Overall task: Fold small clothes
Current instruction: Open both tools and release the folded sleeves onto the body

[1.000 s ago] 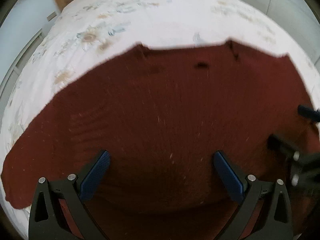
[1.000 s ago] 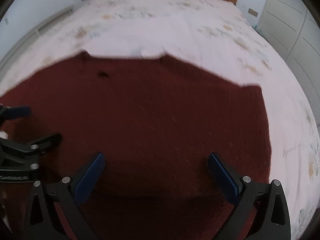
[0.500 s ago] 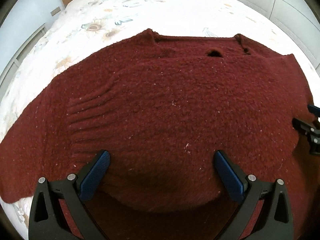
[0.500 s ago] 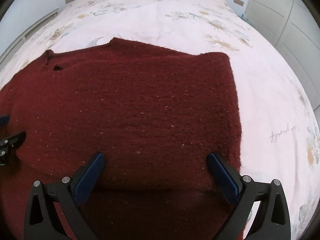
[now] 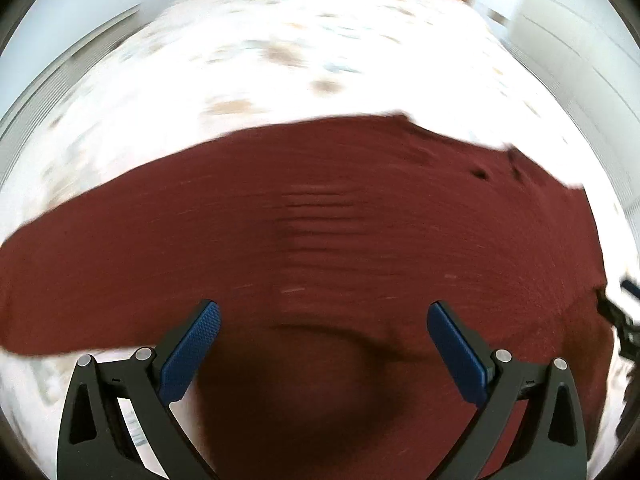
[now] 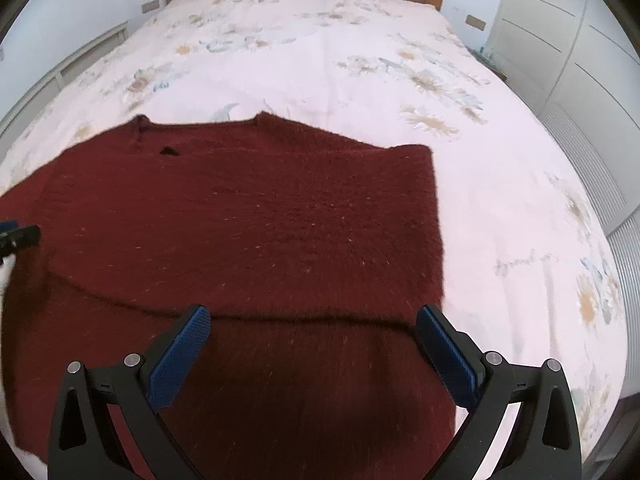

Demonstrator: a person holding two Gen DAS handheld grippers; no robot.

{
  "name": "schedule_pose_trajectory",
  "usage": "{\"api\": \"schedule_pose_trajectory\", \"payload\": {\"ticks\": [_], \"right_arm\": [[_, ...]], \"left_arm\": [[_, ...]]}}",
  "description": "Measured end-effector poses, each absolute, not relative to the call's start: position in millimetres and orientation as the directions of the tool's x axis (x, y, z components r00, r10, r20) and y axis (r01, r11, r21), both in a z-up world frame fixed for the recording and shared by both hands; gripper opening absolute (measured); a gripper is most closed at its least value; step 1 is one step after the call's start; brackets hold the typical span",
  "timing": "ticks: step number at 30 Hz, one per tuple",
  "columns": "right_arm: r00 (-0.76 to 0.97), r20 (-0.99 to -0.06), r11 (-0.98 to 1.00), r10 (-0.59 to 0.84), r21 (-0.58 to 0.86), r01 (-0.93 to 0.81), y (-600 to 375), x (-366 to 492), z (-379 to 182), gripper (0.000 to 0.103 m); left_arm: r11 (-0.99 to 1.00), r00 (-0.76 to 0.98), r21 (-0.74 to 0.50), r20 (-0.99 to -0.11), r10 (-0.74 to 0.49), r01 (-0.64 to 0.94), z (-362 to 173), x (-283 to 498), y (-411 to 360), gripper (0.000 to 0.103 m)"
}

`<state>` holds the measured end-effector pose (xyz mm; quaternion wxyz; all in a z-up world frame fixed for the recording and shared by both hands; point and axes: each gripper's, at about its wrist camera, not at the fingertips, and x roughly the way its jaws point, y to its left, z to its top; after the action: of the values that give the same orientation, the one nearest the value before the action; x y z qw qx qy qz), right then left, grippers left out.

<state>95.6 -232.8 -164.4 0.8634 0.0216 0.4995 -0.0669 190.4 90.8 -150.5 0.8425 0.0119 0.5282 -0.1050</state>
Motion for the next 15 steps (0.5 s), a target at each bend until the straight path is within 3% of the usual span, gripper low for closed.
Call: {"api": "schedule_pose_trajectory", "payload": {"ticks": [6, 10, 15], "right_arm": [[0.512, -0.855, 0.981, -0.082, 0.02, 0.191, -237, 76, -149, 0.103], [0.512, -0.854, 0.981, -0.095, 0.008, 0.195, -241, 62, -143, 0.103], [0.505, -0.857, 0.979, -0.103, 0.003, 0.205, -246, 55, -139, 0.103]], "left_arm": [[0.987, 0.452, -0.128, -0.889, -0.069, -0.1, -134, 186, 199, 0.102], [0.95, 0.438, -0.082, -0.897, 0.061, -0.3, -134, 179, 269, 0.102], [0.832, 0.416, -0.183, -0.907, 0.062, -0.523, -141, 168, 337, 0.102]]}}
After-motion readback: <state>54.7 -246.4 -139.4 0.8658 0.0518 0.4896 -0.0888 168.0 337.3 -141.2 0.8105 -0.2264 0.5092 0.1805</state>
